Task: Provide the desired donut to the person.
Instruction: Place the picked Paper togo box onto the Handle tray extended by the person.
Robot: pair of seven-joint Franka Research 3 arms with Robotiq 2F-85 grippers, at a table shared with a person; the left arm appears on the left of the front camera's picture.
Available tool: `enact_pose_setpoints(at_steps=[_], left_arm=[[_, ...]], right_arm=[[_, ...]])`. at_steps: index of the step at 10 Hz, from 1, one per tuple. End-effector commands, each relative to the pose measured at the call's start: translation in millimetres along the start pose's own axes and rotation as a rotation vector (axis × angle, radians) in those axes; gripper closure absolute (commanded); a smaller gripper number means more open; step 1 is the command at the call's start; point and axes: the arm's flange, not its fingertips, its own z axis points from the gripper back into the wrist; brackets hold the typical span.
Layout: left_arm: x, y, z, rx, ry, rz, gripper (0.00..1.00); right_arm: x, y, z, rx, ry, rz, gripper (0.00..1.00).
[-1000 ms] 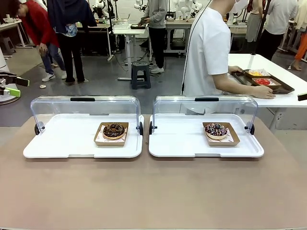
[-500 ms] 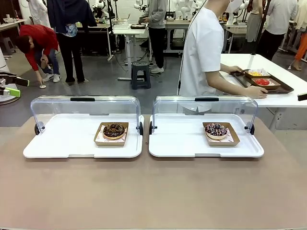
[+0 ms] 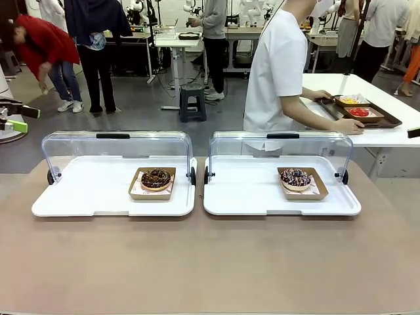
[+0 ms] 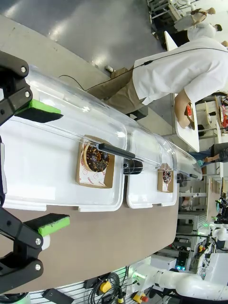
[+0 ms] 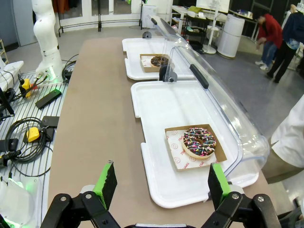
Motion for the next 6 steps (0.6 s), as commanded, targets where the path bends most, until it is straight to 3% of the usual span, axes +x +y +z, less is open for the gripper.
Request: enact_pose_setpoints(at_steps=[1,6], left_arm=[[-0.2,-0.8,0.8,-0.003,-0.004,0.001,0.0],[-0.2,-0.8,0.8,-0.003,-0.004,0.001,0.0]], right_arm=[[1.6,0.5,-0.4,0.005,-0.007,-0.019,0.0],[1.6,0.5,-0.4,0.005,-0.007,-0.019,0.0]])
